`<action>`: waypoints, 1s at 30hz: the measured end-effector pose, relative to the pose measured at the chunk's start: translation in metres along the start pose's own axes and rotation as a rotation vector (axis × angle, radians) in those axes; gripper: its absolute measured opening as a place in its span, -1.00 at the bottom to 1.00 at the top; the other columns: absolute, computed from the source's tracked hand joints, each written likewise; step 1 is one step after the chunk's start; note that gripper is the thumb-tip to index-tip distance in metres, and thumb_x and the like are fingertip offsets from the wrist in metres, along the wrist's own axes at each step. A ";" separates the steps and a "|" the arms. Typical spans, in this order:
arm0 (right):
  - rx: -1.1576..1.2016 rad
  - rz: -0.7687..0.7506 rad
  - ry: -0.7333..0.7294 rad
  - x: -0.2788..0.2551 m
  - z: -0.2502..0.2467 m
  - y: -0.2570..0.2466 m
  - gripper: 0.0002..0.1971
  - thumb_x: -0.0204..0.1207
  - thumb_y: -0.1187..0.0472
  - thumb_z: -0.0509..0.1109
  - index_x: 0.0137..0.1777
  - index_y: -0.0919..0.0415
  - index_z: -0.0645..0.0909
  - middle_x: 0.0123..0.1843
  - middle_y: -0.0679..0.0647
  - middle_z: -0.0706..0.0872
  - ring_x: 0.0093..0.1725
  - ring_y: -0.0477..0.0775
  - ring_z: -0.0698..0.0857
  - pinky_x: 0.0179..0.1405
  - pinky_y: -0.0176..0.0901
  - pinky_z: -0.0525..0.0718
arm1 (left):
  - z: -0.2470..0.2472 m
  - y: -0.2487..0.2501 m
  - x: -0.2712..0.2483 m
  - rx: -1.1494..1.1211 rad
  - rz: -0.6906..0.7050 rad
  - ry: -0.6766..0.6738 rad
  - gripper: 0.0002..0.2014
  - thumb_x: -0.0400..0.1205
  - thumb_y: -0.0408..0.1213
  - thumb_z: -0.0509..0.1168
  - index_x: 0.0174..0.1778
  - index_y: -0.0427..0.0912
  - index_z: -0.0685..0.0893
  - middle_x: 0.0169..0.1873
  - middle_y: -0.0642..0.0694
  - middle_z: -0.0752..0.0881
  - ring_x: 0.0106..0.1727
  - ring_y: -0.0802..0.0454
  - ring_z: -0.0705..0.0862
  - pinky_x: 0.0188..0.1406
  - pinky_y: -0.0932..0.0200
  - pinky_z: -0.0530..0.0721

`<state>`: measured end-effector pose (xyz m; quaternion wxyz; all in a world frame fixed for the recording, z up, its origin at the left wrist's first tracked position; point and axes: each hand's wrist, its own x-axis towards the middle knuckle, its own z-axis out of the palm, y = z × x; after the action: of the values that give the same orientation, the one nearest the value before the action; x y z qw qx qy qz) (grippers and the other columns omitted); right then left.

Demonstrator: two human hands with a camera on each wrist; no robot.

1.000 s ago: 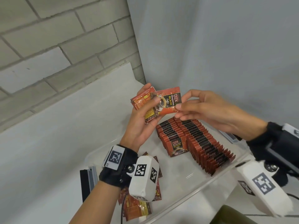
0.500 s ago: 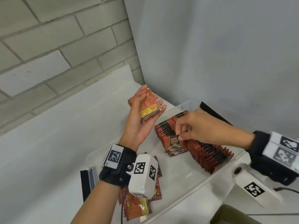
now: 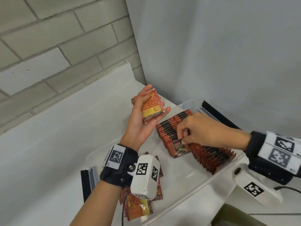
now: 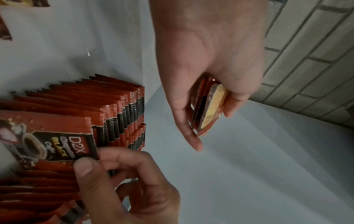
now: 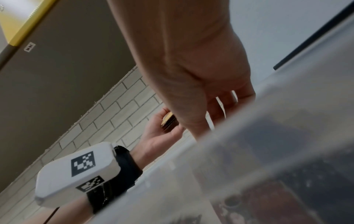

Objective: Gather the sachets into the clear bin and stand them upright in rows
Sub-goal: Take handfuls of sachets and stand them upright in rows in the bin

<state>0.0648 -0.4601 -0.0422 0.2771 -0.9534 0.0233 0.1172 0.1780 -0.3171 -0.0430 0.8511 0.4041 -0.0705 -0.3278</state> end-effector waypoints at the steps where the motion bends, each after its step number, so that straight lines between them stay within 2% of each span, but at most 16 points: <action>1: -0.004 0.003 -0.002 0.000 0.000 0.001 -0.90 0.51 0.21 0.50 0.00 0.06 0.75 -0.15 -0.10 0.78 -0.20 -0.22 0.71 -0.27 -0.57 0.47 | 0.000 0.000 0.000 0.004 -0.005 -0.005 -0.77 0.67 -0.32 0.20 0.16 -0.04 0.68 -0.08 -0.17 0.67 -0.19 -0.03 0.76 -0.14 -0.03 0.77; 4: -0.017 0.005 0.002 -0.001 0.000 0.002 -0.89 0.50 0.20 0.51 0.01 0.06 0.77 -0.16 -0.16 0.73 -0.17 -0.22 0.69 -0.23 -0.54 0.50 | 0.000 -0.002 0.001 0.019 -0.015 -0.012 -0.76 0.65 -0.31 0.21 0.17 -0.03 0.68 -0.11 -0.15 0.71 -0.16 -0.04 0.74 -0.11 -0.05 0.77; 11: -0.009 -0.013 0.028 0.000 0.002 0.005 -0.89 0.50 0.20 0.51 0.00 0.06 0.78 -0.17 -0.21 0.71 -0.16 -0.24 0.69 -0.17 -0.53 0.55 | -0.002 -0.004 0.003 0.065 -0.012 0.021 -0.75 0.66 -0.33 0.23 0.18 0.01 0.69 0.04 -0.09 0.71 0.07 -0.05 0.66 -0.10 0.02 0.73; 17: 0.043 -0.004 -0.004 -0.002 -0.001 0.005 -0.89 0.49 0.25 0.52 -0.03 0.05 0.77 -0.22 -0.24 0.69 -0.25 -0.33 0.66 -0.29 -0.59 0.52 | -0.003 -0.004 0.003 0.090 0.003 -0.009 -0.72 0.65 -0.38 0.25 0.19 0.03 0.69 -0.03 -0.06 0.76 -0.04 0.03 0.76 -0.13 0.06 0.74; 19: 0.119 0.011 0.023 -0.001 -0.009 0.004 -0.88 0.44 0.23 0.57 -0.11 -0.01 0.75 -0.26 -0.19 0.73 -0.34 -0.40 0.64 -0.33 -0.59 0.51 | -0.004 -0.004 0.003 0.094 0.010 -0.038 -0.72 0.64 -0.40 0.25 0.18 0.02 0.67 -0.07 -0.05 0.78 -0.08 0.05 0.78 -0.12 0.07 0.75; 21: 0.229 0.040 0.095 0.001 -0.019 0.004 -0.86 0.37 0.14 0.62 -0.18 -0.08 0.72 -0.26 -0.15 0.78 -0.37 -0.39 0.65 -0.32 -0.54 0.51 | -0.003 -0.004 0.002 0.098 0.019 -0.073 -0.71 0.60 -0.42 0.27 0.16 0.01 0.66 -0.06 -0.06 0.78 -0.07 0.04 0.78 -0.09 0.08 0.75; 24: 0.438 0.073 0.201 0.003 -0.031 0.000 -0.78 0.33 0.00 0.62 -0.07 -0.03 0.71 -0.18 -0.10 0.79 -0.27 -0.30 0.71 -0.28 -0.52 0.54 | -0.002 -0.004 0.001 0.107 0.029 -0.107 -0.67 0.53 -0.41 0.32 0.17 0.00 0.65 0.03 -0.11 0.75 -0.01 -0.01 0.77 -0.05 0.08 0.75; 26: 0.595 0.078 0.234 0.005 -0.033 -0.003 -0.75 0.36 0.01 0.60 -0.01 0.04 0.70 -0.17 -0.05 0.80 -0.23 -0.21 0.74 -0.27 -0.46 0.56 | -0.001 -0.005 0.001 0.110 0.025 -0.126 -0.65 0.52 -0.42 0.34 0.18 0.00 0.65 0.09 -0.14 0.72 0.03 -0.04 0.77 -0.01 0.04 0.75; 30: 0.730 0.066 0.260 0.007 -0.031 -0.008 -0.85 0.45 0.16 0.55 0.00 0.11 0.71 -0.23 -0.06 0.81 -0.25 -0.22 0.74 -0.35 -0.50 0.56 | -0.001 -0.006 0.000 0.137 0.010 -0.152 -0.66 0.52 -0.43 0.36 0.18 0.00 0.65 0.12 -0.19 0.71 0.10 -0.13 0.74 0.09 -0.04 0.71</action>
<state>0.0787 -0.4696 -0.0147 0.5889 -0.7978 0.1290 -0.0120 0.1748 -0.3194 -0.0480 0.8152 0.4350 -0.1594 -0.3476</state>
